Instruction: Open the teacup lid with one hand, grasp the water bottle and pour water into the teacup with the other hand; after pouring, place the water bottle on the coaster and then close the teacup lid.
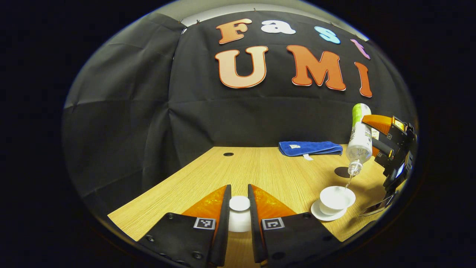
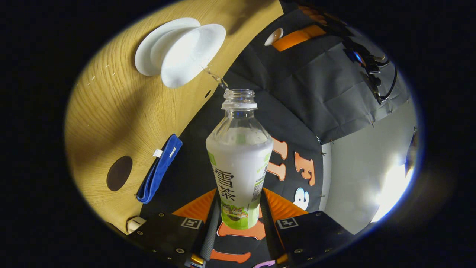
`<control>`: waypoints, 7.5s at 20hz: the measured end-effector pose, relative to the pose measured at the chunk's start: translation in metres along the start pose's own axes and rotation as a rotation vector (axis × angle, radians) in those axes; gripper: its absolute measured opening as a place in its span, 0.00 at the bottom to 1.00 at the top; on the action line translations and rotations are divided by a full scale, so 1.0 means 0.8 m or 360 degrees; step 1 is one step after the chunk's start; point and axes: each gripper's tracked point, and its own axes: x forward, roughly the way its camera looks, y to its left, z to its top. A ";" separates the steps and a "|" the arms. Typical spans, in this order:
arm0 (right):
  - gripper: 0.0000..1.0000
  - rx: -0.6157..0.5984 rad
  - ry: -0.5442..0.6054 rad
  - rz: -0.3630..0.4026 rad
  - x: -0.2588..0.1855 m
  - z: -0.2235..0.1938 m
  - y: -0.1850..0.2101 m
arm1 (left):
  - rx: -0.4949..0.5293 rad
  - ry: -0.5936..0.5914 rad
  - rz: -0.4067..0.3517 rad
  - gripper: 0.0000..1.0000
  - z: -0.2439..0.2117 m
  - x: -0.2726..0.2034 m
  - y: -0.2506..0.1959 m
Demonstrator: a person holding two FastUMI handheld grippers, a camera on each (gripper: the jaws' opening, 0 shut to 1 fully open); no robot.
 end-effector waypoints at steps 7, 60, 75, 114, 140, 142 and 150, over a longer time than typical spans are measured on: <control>0.58 -0.0038 -0.0010 -0.0033 0.004 -0.001 -0.007 | -0.0007 -0.0015 -0.0007 0.31 0.005 -0.003 0.001; 0.59 0.3133 0.1101 0.0688 0.010 -0.060 0.225 | -0.0108 -0.0077 -0.0486 0.31 0.056 -0.022 -0.203; 0.81 0.3344 0.1061 0.0732 0.008 -0.059 0.215 | -0.0112 0.0012 -0.0513 0.31 0.034 -0.009 -0.222; 0.96 0.3329 0.0907 0.0438 -0.108 -0.115 0.081 | 0.0007 -0.0191 -0.0306 0.96 0.096 0.006 -0.222; 0.95 0.3122 0.0827 0.0074 -0.110 -0.162 -0.054 | -0.0165 -0.0406 -0.0243 0.94 0.227 -0.018 -0.196; 0.95 0.3116 0.0839 0.0044 -0.113 -0.169 -0.060 | -0.0155 -0.0405 -0.0233 0.96 0.228 -0.018 -0.190; 0.95 0.3040 0.0837 -0.0015 -0.120 -0.184 -0.077 | -0.0208 -0.0436 -0.0350 0.99 0.236 -0.023 -0.199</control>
